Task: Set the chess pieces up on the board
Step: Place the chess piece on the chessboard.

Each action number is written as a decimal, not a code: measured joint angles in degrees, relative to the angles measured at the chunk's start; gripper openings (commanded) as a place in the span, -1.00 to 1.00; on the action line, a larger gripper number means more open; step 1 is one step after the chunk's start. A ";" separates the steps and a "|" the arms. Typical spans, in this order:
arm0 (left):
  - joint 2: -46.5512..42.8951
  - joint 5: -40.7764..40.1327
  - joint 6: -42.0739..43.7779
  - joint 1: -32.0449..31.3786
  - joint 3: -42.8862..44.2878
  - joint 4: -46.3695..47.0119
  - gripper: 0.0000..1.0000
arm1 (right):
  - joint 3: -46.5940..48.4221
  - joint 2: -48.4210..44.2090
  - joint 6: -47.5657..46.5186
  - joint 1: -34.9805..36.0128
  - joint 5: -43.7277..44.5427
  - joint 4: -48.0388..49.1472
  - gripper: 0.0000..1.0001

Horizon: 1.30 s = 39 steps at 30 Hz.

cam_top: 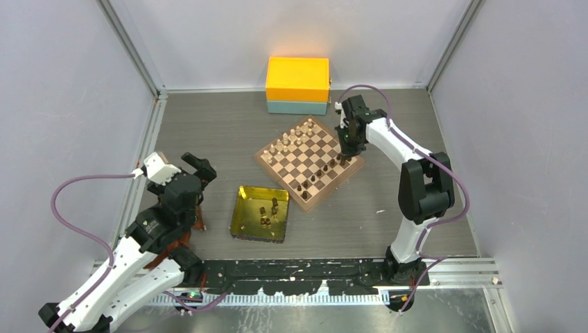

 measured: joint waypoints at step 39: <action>-0.50 0.17 0.07 0.00 -0.55 0.22 0.99 | -1.77 1.27 -3.69 -0.63 0.55 2.49 -0.99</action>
